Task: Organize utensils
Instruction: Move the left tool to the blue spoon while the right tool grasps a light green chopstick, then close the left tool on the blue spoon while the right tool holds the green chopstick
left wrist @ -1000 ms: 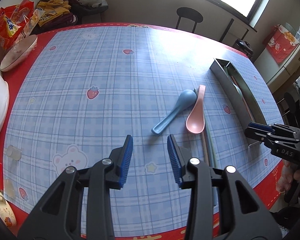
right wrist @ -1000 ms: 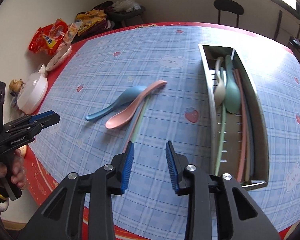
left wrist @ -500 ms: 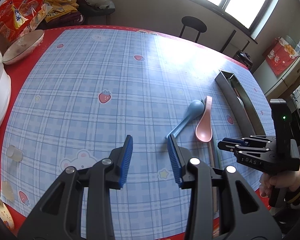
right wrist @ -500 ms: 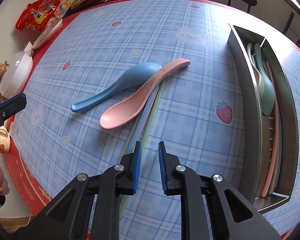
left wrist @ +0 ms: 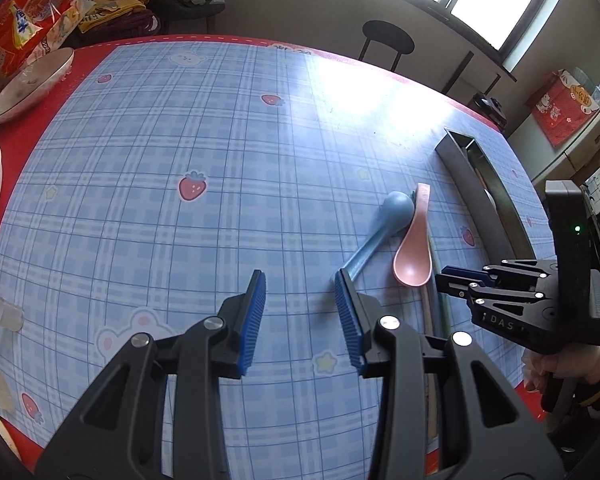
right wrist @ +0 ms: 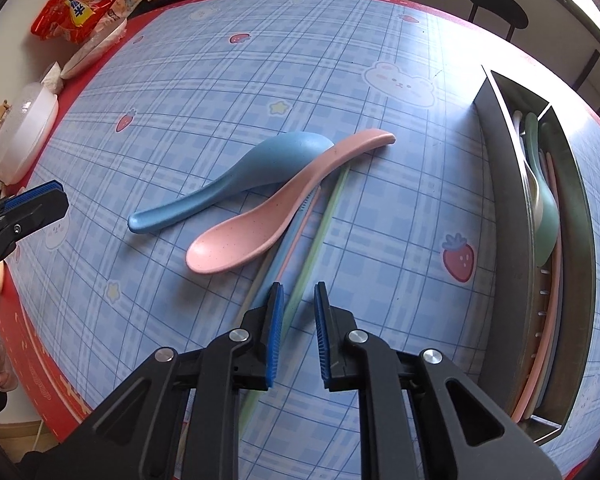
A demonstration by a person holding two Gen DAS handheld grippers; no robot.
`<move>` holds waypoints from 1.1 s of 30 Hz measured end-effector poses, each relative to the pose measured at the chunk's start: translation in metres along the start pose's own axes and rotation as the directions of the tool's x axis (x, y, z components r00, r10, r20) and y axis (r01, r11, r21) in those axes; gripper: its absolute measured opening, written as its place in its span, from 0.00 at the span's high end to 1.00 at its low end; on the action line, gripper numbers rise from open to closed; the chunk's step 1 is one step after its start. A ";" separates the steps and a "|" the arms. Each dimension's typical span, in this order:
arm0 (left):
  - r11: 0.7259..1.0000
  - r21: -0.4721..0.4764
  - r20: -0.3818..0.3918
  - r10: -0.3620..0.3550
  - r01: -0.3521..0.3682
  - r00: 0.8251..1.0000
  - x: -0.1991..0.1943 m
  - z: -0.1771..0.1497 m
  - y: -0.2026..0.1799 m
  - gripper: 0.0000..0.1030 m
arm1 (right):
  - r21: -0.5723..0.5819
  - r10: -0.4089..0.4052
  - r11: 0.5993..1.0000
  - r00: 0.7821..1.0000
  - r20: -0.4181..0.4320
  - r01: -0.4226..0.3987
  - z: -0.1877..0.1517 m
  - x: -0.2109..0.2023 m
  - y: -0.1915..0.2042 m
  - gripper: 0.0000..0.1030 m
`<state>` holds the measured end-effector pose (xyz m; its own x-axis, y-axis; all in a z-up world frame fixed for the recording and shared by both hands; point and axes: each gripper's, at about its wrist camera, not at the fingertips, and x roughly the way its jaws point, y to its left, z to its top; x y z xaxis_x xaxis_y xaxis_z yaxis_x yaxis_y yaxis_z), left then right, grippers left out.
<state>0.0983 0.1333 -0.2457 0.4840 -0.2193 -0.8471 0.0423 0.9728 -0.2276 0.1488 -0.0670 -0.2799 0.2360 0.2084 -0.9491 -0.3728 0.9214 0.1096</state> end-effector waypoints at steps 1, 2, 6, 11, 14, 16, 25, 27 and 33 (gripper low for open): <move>1.000 0.011 -0.006 0.001 -0.001 1.000 0.004 0.002 -0.002 0.63 | 0.003 0.003 1.000 1.000 0.002 -0.003 -0.001 0.000 -0.002 0.91; 1.000 0.023 -0.015 -0.002 0.003 1.000 0.008 0.005 -0.005 0.63 | 0.011 0.004 1.000 1.000 0.003 -0.004 -0.001 -0.001 -0.004 0.91; 0.998 0.063 -0.052 -0.017 0.020 0.999 0.029 0.017 -0.017 0.63 | 0.055 0.003 0.998 1.000 0.004 -0.004 -0.005 -0.003 -0.015 0.93; 0.992 0.062 -0.102 -0.108 0.114 0.989 0.056 0.034 -0.031 0.63 | 0.107 0.003 0.994 1.000 0.002 -0.003 -0.012 -0.006 -0.029 0.94; 0.988 0.057 -0.116 -0.138 0.146 0.984 0.071 0.043 -0.039 0.63 | 0.131 0.023 0.991 1.000 0.003 -0.023 -0.016 -0.007 -0.034 0.94; 0.985 0.070 -0.127 -0.150 0.160 0.980 0.080 0.048 -0.045 0.64 | 0.129 0.028 0.991 1.000 0.004 -0.028 -0.018 -0.007 -0.035 0.94; 0.982 0.082 -0.179 -0.153 0.169 0.972 0.107 0.054 -0.063 0.63 | 0.115 0.028 0.993 0.999 0.019 -0.030 -0.021 -0.008 -0.035 0.94; 0.982 0.083 -0.172 -0.152 0.168 0.973 0.109 0.054 -0.065 0.63 | 0.113 0.028 0.993 0.999 0.023 -0.031 -0.021 -0.009 -0.035 0.94; 0.982 0.107 -0.202 -0.132 0.155 0.971 0.107 0.050 -0.064 0.68 | 0.123 0.035 0.992 0.999 0.029 -0.038 -0.024 -0.010 -0.037 0.94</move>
<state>0.1908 0.0512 -0.2978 0.2878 -0.3558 -0.8892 0.2107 0.9292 -0.3036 0.1386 -0.1112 -0.2819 0.2487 0.2500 -0.9358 -0.2687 0.9460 0.1813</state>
